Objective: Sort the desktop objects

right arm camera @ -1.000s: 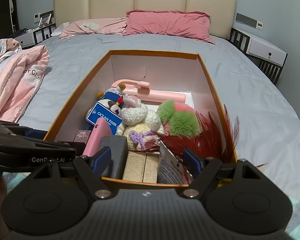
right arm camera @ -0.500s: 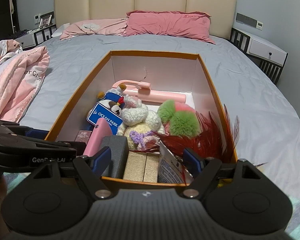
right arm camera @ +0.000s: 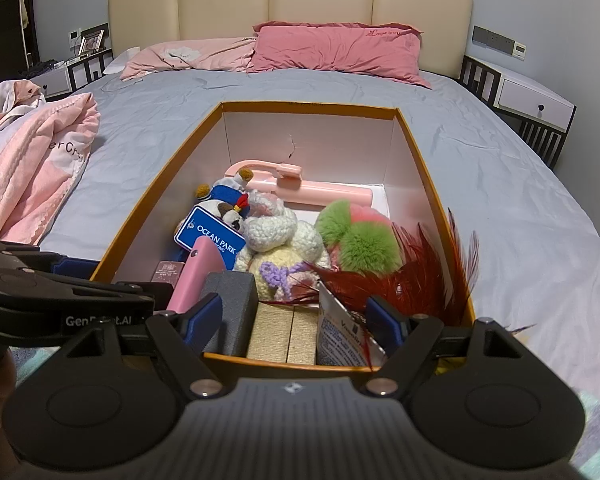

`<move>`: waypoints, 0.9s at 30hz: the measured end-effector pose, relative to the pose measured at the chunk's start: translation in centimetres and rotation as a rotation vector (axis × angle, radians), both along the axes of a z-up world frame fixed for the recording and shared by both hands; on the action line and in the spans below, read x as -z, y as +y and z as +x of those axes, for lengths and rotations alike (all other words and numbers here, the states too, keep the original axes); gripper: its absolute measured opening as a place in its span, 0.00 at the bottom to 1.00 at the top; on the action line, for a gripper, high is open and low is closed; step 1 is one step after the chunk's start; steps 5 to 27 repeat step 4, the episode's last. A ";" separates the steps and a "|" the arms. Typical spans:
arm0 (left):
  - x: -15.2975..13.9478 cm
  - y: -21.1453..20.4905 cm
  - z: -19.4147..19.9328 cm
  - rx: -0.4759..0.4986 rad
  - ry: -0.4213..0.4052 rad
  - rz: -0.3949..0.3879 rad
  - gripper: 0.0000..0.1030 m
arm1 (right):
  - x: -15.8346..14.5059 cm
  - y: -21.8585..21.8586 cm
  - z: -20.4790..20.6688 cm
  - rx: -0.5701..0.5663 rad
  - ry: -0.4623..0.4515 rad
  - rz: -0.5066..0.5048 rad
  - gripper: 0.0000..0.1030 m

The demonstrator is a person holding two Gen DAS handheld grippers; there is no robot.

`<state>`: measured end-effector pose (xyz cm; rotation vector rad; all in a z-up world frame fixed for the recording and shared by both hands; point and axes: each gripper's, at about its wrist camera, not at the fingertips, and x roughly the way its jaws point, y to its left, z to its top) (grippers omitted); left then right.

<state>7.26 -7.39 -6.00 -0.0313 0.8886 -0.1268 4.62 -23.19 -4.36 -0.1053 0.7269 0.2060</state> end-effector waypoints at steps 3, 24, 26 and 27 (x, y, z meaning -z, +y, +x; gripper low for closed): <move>0.0 0.0 0.0 -0.002 -0.001 -0.002 0.70 | 0.0 0.0 0.0 0.000 0.000 0.000 0.77; 0.0 0.0 0.0 -0.002 -0.001 -0.002 0.70 | 0.0 0.0 0.0 0.000 0.000 0.001 0.77; 0.0 0.0 0.0 -0.002 -0.001 -0.002 0.70 | 0.0 0.0 0.0 0.000 0.000 0.001 0.77; 0.0 0.0 0.0 -0.002 -0.001 -0.002 0.70 | 0.0 0.0 0.0 0.000 0.000 0.001 0.77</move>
